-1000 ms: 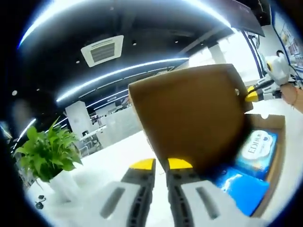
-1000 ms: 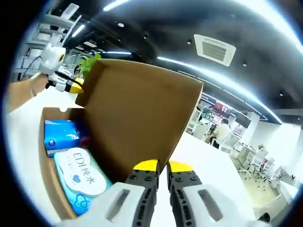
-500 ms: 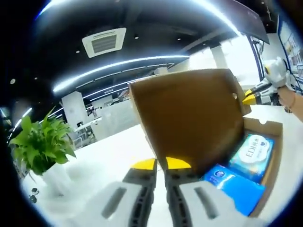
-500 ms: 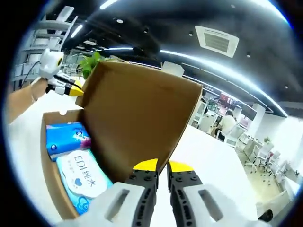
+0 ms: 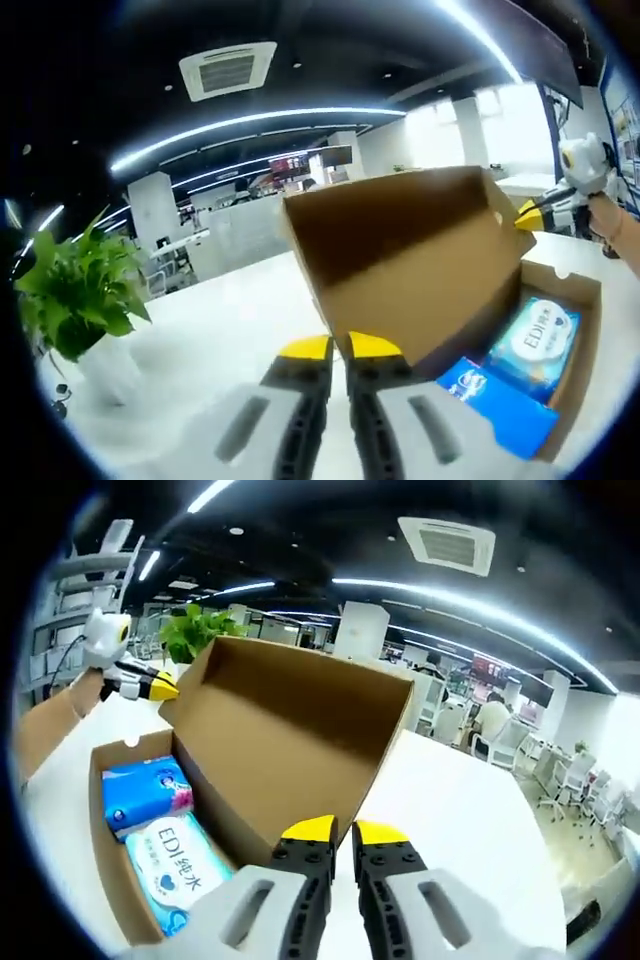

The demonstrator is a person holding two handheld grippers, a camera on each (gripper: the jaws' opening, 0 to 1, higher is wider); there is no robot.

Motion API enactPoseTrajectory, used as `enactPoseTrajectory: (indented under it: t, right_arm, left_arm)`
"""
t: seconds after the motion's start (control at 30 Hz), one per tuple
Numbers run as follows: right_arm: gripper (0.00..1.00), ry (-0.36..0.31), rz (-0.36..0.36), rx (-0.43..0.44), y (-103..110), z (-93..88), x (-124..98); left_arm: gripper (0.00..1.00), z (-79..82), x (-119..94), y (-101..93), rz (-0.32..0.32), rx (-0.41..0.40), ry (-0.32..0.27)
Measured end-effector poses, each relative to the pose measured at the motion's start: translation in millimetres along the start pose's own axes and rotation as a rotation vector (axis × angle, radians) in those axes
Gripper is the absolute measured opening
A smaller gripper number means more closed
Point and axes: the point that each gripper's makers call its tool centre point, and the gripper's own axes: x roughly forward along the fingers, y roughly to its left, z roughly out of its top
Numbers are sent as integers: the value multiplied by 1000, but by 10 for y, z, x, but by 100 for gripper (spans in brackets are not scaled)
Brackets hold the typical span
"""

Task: Operate the shoe box by opening the lid, removing the specified soft item, and placing it in the target area until the item is outside and the box remains undamaged.

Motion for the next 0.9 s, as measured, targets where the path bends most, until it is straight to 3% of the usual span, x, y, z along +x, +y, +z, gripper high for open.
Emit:
enactPoseTrajectory:
  t: [0.3,0.5,0.63,0.73,0.77,0.9]
  right_arm:
    - [5,27,36,39,-22,4,64]
    - [4,24,35,39,-7,-2,51]
    - [4,26,31,32,-16,1,50]
    - [4,26,32,37,-17,-1,47]
    - [4,25,33,39,-21,-2,44]
    - [5,26,35,34,-29,4,41]
  left_arm:
    - [5,24,59,37,-19,-19,-10]
    - [7,122,-124,-51,5,174,-48]
    - [11,189,-260,-162,-47,163,-83]
    - [13,268,-439,-453,-205,205,-142]
    - [13,269,-512,-554,-256,182,-142]
    - [13,194,-819,-981,-465,216,-129]
